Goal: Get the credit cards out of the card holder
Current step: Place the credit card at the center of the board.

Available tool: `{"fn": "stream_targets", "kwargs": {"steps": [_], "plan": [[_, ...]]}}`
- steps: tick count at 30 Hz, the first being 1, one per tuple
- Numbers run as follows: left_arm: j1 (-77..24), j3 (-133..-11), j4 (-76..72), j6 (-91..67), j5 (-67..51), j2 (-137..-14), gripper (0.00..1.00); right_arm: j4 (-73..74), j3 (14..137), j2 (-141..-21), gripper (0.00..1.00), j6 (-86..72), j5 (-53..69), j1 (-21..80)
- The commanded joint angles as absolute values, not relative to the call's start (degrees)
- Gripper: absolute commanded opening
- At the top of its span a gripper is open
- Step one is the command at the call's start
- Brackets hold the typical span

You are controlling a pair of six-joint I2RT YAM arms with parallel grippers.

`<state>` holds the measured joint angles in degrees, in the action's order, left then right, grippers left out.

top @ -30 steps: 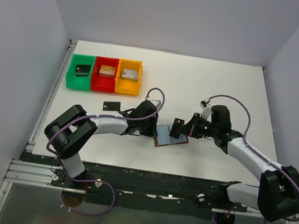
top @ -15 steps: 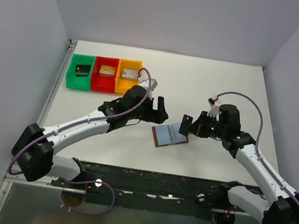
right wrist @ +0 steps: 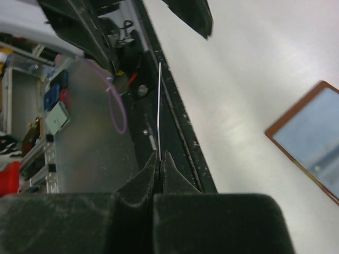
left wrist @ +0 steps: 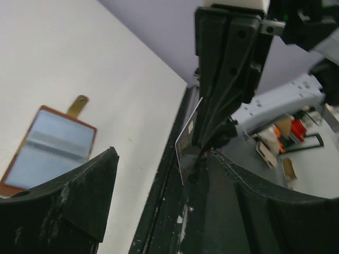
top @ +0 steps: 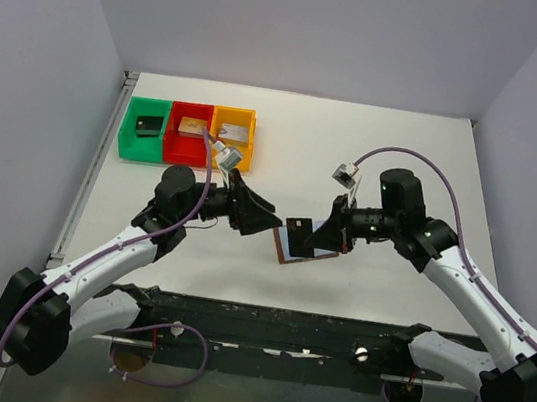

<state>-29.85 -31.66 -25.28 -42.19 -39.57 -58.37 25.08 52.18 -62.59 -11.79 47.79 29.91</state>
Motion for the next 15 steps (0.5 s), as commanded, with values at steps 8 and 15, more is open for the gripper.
{"fn": "stream_targets", "kwargs": {"steps": [8,15], "plan": [[-29.7,-31.0,-43.0,-47.6,-64.8,-57.1,0.70,39.5,61.9,-65.2,0.00,-2.3,56.8,35.6],[-29.7,-31.8,-46.1,-50.2,-67.9,-58.7,0.57,44.5,65.2,-67.1,0.00,1.8,56.0,37.8]]}}
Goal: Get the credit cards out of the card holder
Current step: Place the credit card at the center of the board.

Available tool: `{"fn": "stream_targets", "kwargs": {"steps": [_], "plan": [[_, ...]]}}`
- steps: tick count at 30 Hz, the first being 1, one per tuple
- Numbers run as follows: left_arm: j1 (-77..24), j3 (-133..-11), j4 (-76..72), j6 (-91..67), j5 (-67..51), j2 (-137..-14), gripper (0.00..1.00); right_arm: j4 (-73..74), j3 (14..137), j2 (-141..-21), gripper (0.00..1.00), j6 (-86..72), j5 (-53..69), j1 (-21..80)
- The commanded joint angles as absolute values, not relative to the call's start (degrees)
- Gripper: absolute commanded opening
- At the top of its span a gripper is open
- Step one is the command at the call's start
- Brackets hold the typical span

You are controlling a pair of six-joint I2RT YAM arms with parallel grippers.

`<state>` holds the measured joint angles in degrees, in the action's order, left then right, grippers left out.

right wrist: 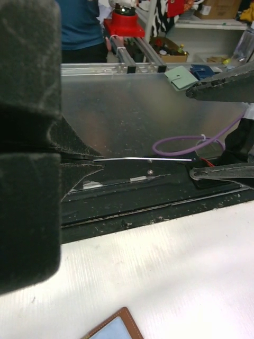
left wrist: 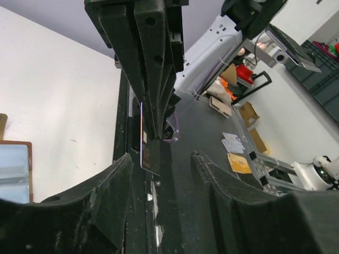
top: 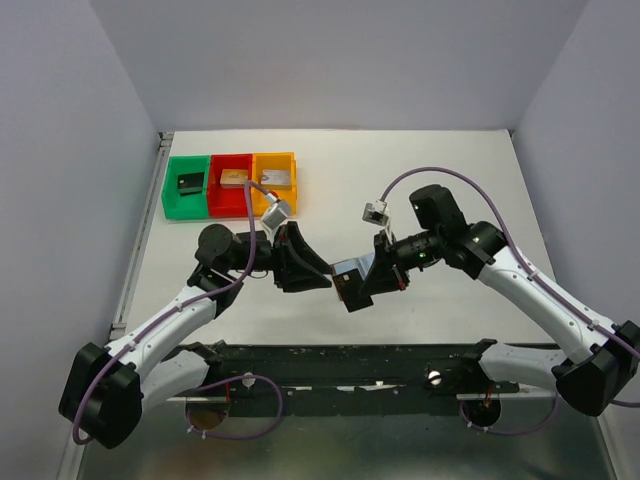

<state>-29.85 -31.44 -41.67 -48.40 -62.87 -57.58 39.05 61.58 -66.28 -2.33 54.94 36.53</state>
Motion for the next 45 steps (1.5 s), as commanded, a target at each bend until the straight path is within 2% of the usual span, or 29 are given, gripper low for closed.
{"fn": "stream_targets", "kwargs": {"steps": [1,4,12,17,32,37,41,44,45], "plan": [[-29.7,-32.3,-46.1,-50.4,-68.5,-59.1,0.55,45.8,66.0,-67.4,0.00,2.3,55.8,38.2],[-29.7,-33.4,-45.7,-50.9,-70.0,-60.6,0.52,48.0,67.9,-68.1,0.00,3.6,54.5,39.6],[-30.1,-34.9,-45.0,-51.1,-70.5,-62.9,0.51,50.1,69.7,-70.2,0.00,4.8,51.0,42.0],[-30.8,-34.9,-45.4,-51.0,-71.3,-63.2,0.39,50.2,70.0,-71.2,0.00,5.1,50.2,42.6],[-34.2,-35.6,-40.8,-47.6,-71.2,-64.4,0.39,50.7,72.1,-72.7,0.00,5.4,49.5,43.3],[-34.3,-35.3,-41.1,-47.7,-71.0,-64.7,0.25,50.7,72.0,-72.4,0.00,5.4,49.3,43.4],[-34.3,-34.2,-43.7,-49.5,-70.8,-65.1,0.00,50.6,71.8,-72.2,0.01,5.3,49.0,43.5],[-33.4,-33.3,-41.5,-48.3,-68.6,-64.1,0.00,50.0,71.7,-71.3,0.31,4.1,45.1,43.5],[-32.6,-33.2,-39.3,-47.1,-67.2,-63.5,0.00,49.1,71.5,-70.5,0.38,3.3,42.8,43.4]]}}
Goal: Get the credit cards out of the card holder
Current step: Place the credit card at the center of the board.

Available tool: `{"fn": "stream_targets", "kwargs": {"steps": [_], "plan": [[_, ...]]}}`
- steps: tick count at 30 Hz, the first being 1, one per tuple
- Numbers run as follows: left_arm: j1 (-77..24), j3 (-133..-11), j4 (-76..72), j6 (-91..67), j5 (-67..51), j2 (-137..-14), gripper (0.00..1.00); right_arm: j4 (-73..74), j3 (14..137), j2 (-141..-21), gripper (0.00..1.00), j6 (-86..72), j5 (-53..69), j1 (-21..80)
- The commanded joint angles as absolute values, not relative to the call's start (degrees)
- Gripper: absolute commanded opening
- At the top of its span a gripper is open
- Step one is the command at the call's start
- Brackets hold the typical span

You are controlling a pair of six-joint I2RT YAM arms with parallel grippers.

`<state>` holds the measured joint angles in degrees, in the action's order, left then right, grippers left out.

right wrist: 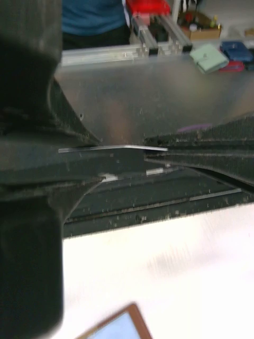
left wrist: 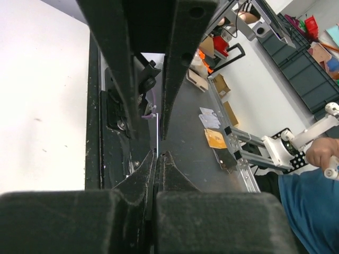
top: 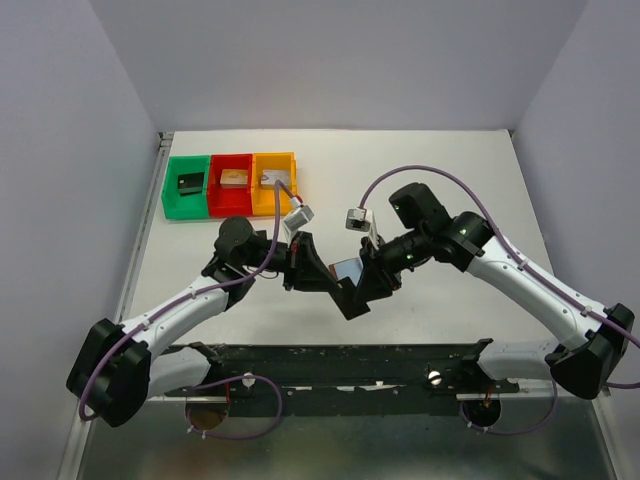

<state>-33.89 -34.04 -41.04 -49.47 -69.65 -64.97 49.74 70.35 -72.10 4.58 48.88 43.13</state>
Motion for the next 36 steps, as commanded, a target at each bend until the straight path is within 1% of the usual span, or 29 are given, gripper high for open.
{"fn": "stream_targets", "kwargs": {"steps": [1,3,5,7,10,13,15,19,25,31,36], "plan": [[-31.4,-33.1,-36.2,-45.9,-65.5,-62.6,0.00,48.5,71.0,-69.6,0.41,2.2,39.8,43.3],[-28.1,-32.3,-31.8,-44.6,-61.5,-60.6,0.00,45.7,69.6,-67.2,0.45,0.3,32.1,43.3],[-23.3,-30.8,-26.7,-44.9,-55.7,-58.7,0.00,41.9,67.7,-64.3,0.46,-2.2,25.3,42.7],[-17.1,-28.0,-25.9,-49.2,-51.1,-57.7,0.00,37.9,65.2,-61.2,0.47,-4.4,18.0,42.3],[-8.3,-23.7,-25.0,-56.1,-45.1,-57.7,0.00,31.0,60.2,-57.1,0.48,-8.2,10.1,42.1],[-3.2,-21.1,-20.4,-58.5,-39.9,-58.0,0.00,25.3,55.2,-54.8,0.51,-10.8,6.2,42.2],[-1.8,-20.7,-16.6,-57.9,-35.0,-57.5,0.00,24.9,54.3,-55.1,0.52,-11.9,5.5,42.2],[-0.5,-20.6,-13.2,-56.4,-26.9,-57.0,0.00,24.7,53.2,-57.1,0.52,-13.4,9.7,42.2],[3.6,-21.5,-10.8,-53.9,-19.8,-59.9,0.00,21.6,50.8,-58.7,0.52,-15.9,13.5,42.2],[5.7,-20.9,-14.6,-54.8,-19.3,-65.9,0.00,20.7,49.7,-59.0,0.52,-16.4,14.4,42.2],[5.7,-20.7,-15.5,-55.0,-17.7,-68.2,0.00,20.1,49.1,-59.3,0.52,-16.5,14.8,42.3]]}}
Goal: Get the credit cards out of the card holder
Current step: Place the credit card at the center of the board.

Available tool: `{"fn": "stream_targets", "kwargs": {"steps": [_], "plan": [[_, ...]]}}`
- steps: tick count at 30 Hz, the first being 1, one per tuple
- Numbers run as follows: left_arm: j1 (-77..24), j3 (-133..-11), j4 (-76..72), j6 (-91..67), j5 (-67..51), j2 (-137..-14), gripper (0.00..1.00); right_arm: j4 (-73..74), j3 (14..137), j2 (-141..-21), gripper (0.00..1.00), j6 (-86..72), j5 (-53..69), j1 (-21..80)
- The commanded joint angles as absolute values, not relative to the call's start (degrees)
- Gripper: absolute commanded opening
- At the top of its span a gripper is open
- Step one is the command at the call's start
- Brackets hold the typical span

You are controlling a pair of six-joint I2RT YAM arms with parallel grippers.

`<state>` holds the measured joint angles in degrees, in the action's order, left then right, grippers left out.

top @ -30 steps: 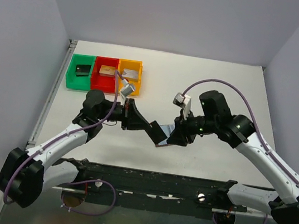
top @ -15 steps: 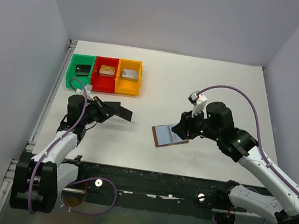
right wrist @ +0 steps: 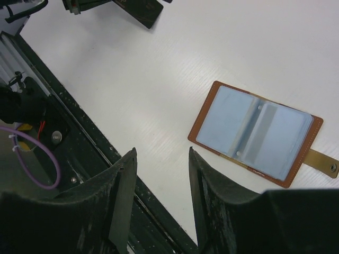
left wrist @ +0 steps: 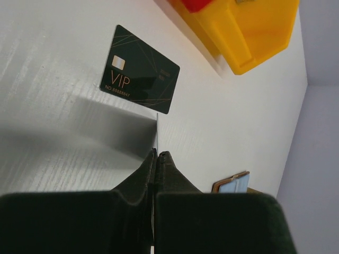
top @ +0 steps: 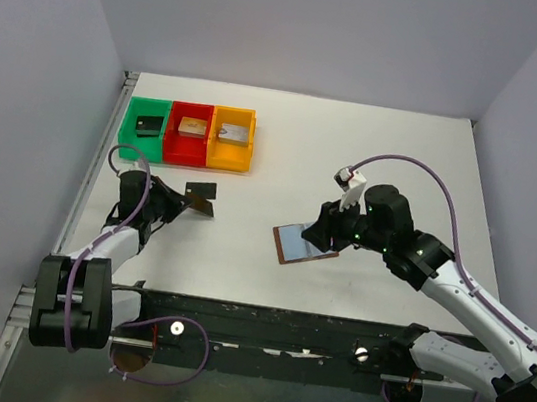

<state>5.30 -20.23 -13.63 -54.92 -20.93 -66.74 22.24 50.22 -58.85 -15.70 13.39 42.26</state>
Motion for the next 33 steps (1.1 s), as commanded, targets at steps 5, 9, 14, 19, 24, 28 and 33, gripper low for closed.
{"fn": "stream_targets", "kwargs": {"steps": [5,9,14,19,24,28,33], "plan": [[5.6,-20.7,-17.9,-56.2,-18.2,-70.7,0.00,20.1,49.3,-60.0,0.52,-16.2,15.3,42.2],[5.6,-20.6,-17.6,-55.9,-18.3,-71.5,0.00,20.5,49.2,-59.9,0.51,-15.7,14.9,42.2],[5.6,-21.2,-16.1,-55.5,-18.3,-71.8,0.00,20.7,49.3,-60.3,0.52,-15.4,14.7,42.2],[5.7,-22.0,-13.4,-54.5,-17.6,-71.6,0.02,21.0,49.0,-60.3,0.52,-15.4,14.4,42.3],[5.7,-22.5,-11.4,-53.9,-17.4,-71.7,0.09,20.8,48.9,-60.6,0.52,-15.6,14.4,42.2],[5.6,-22.9,-10.8,-53.7,-17.2,-71.7,0.14,20.8,48.7,-60.6,0.52,-15.6,14.4,42.3],[5.7,-23.0,-10.3,-53.6,-17.5,-71.9,0.25,20.8,48.9,-61.2,0.53,-15.7,14.7,42.2]]}}
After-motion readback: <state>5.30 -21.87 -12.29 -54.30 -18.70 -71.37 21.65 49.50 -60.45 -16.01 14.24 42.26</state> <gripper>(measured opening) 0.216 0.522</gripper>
